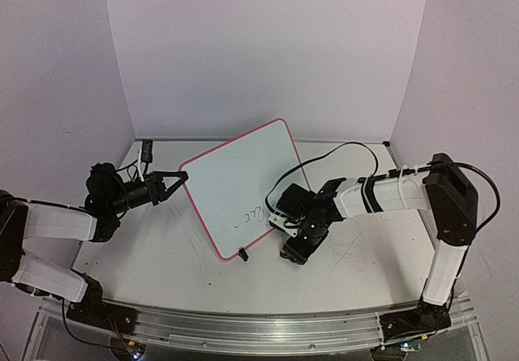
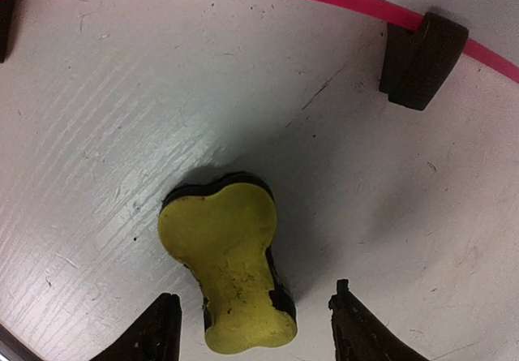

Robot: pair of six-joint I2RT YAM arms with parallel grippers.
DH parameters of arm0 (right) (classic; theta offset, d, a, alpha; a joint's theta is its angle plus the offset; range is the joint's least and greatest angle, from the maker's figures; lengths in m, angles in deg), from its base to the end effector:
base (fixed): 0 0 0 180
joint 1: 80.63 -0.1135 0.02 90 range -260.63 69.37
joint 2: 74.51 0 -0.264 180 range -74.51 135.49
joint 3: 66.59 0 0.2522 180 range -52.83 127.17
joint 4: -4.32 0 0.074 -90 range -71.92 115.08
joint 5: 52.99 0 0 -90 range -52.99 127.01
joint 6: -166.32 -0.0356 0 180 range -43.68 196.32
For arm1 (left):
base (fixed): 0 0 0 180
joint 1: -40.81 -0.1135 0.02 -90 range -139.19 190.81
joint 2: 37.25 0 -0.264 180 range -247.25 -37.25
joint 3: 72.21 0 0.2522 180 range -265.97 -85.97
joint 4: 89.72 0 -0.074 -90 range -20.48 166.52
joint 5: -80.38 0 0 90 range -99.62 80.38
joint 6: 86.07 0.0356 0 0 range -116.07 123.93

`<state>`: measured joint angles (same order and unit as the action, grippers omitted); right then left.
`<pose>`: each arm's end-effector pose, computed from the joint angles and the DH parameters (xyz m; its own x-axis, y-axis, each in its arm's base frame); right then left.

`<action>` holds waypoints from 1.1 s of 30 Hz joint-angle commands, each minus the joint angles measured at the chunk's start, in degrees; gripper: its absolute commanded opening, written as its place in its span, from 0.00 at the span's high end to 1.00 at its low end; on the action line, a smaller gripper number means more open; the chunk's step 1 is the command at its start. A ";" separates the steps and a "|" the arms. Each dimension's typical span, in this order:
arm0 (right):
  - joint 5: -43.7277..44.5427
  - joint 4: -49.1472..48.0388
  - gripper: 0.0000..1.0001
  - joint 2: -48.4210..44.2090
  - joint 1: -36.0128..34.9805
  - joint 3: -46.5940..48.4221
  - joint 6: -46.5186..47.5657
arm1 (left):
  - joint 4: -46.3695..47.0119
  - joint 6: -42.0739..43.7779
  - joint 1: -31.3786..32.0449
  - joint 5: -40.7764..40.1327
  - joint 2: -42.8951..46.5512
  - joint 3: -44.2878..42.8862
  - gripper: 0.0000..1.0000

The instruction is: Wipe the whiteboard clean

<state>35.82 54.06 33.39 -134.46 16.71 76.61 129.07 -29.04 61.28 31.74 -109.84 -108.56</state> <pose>0.2119 0.2911 0.1542 -0.5642 -0.7803 -0.2700 -0.8133 0.5816 0.0186 0.2213 -0.1077 0.2208 -0.4444 -0.2701 -0.8541 0.7618 0.3878 -0.5190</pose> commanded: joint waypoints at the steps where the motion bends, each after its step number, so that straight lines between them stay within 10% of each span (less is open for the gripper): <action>1: -0.32 -1.19 0.40 0.53 0.77 1.29 1.62 | -0.30 2.05 1.52 5.18 -0.26 -0.91 1.00; 28: -3.43 -5.03 0.53 1.95 1.48 -0.54 1.56 | -0.31 2.12 1.50 5.25 -0.82 -1.02 1.00; 33: -4.00 -5.68 0.74 0.93 1.53 -0.58 1.30 | -0.32 2.13 1.50 5.27 -0.81 -1.05 1.00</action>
<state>32.16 49.27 35.07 -133.27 16.38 77.88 129.09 -29.04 61.28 31.74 -109.91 -108.59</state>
